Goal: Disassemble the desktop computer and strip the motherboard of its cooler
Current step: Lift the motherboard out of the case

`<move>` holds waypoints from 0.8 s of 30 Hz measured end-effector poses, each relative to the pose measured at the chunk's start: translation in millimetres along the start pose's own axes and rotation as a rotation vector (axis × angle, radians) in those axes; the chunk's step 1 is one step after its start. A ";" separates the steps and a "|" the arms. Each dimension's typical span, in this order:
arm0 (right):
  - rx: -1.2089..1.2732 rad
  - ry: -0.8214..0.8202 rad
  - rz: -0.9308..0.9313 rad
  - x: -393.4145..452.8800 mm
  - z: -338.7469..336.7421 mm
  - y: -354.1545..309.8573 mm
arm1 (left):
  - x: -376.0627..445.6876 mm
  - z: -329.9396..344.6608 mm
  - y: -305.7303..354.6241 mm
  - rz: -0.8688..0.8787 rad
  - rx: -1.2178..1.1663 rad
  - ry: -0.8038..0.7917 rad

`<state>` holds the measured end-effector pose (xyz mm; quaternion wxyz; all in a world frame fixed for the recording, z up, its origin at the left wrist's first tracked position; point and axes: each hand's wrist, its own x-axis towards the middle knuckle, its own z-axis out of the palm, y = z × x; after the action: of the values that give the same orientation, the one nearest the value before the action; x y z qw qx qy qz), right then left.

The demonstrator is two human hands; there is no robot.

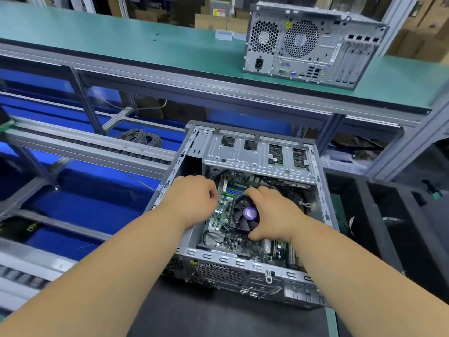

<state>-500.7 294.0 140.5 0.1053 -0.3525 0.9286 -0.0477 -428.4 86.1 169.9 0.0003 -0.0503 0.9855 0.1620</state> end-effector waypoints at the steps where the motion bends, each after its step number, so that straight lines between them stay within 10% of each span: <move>1: 0.000 -0.008 0.006 0.5 -0.5 0.7 | 0.1 -0.5 0.3 0.001 0.005 -0.004; 15: 0.068 -0.064 0.090 22.5 6.2 5.6 | 2.6 1.1 7.2 0.061 0.219 -0.063; 24: -0.035 -0.038 0.074 23.7 15.7 8.3 | 5.9 10.7 58.9 0.400 0.560 -0.540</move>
<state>-519.8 284.2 120.0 0.1185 -0.3204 0.9396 -0.0207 -440.2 144.5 178.4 0.2401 0.1878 0.9463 -0.1075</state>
